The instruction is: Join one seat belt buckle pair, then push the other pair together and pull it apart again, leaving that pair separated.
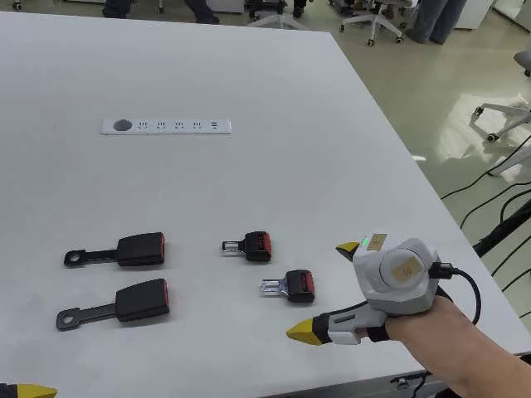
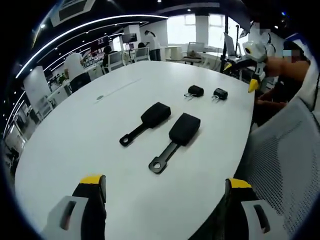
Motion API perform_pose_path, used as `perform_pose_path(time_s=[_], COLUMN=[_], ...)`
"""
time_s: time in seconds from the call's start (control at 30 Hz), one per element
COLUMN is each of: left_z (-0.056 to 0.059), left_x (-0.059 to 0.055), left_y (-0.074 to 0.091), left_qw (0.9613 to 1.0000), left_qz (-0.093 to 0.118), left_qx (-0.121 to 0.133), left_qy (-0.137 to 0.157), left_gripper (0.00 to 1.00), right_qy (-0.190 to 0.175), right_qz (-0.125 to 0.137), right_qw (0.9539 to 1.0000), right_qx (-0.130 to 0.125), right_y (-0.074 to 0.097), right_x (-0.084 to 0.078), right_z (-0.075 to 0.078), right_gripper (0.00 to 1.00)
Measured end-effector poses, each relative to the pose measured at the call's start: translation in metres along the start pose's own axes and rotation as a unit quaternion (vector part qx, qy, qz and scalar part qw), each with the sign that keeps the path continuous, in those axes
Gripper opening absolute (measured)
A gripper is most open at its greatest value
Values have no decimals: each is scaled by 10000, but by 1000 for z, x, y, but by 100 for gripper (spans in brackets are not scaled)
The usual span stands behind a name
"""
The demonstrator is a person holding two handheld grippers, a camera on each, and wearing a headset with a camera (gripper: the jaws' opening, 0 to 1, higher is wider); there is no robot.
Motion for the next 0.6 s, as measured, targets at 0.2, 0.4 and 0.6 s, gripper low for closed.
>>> perform_pose_path(time_s=[0.2, 0.4, 0.6], left_z=[-3, -1, 1], left_x=[-3, -2, -3], left_y=[-1, 0, 0], left_qw=[10000, 9999, 9999], left_qz=[9, 12, -59], left_qx=[-12, 9, -41], left_qy=[73, 107, 128], left_gripper=[100, 100, 100], right_qy=[14, -24, -22], right_qz=[58, 119, 110], right_qw=[10000, 9999, 9999], right_qx=[13, 4, -30], right_y=[-1, -1, -1], right_x=[2, 3, 2], right_z=[1, 4, 6], right_gripper=[100, 100, 100])
Point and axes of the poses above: the centre of the closed fingertips' face, and the gripper's own axes: y roughly backward along the fingers, z roughly to its right, x roughly out of its top, the point moved 4 cm from there along y, roughly backward along the fingers, and after that the axes turned 13 degrees about -y, right-handed, at the moved point
